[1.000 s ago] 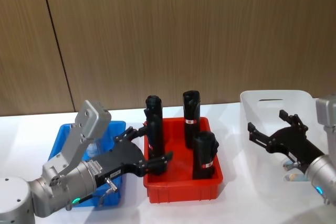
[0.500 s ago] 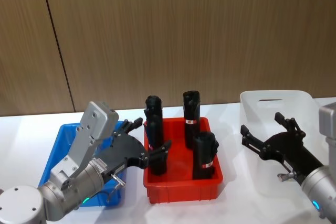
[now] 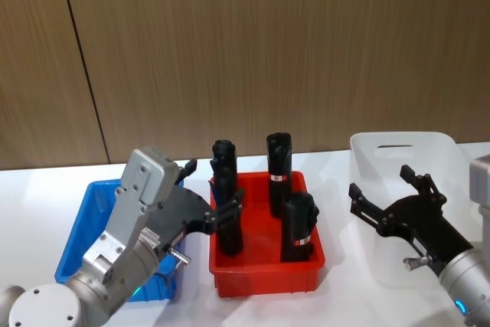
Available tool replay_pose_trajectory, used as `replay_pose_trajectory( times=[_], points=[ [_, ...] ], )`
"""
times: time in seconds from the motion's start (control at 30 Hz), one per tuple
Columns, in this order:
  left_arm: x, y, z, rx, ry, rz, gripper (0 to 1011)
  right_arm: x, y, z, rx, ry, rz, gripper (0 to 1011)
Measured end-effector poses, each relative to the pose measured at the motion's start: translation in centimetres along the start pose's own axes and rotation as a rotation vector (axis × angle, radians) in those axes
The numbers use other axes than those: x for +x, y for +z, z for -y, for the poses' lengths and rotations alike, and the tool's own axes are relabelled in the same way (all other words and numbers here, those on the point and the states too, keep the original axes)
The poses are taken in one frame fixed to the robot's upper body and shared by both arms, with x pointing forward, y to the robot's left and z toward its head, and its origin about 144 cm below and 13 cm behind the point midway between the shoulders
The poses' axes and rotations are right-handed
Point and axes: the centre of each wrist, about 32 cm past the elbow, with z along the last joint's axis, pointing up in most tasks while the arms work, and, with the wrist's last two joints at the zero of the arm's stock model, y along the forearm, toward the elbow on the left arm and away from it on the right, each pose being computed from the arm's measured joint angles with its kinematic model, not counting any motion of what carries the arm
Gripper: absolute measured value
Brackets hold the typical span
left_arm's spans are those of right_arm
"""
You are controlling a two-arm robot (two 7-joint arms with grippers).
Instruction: Pick the cotton swabs from the blue box and place them into the white box.
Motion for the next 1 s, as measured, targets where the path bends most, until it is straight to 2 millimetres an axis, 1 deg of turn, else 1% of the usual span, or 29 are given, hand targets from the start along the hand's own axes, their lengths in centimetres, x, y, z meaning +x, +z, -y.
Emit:
replay_pose_trajectory(
  times=[0.27,0.53,1.0],
  points=[
    [-1.3,0.2,0.0,-0.027,0.087,0.014,1000,0.0,0.0,0.0,0.000,0.000,0.000,1002],
    [-2.1,0.3,0.0,-0.045,0.144,0.021,1000,0.0,0.0,0.0,0.001,0.000,0.000,1001],
    [-2.3,0.3,0.0,-0.049,0.156,0.022,1000,0.0,0.0,0.0,0.001,0.001,0.000,1001]
  ],
)
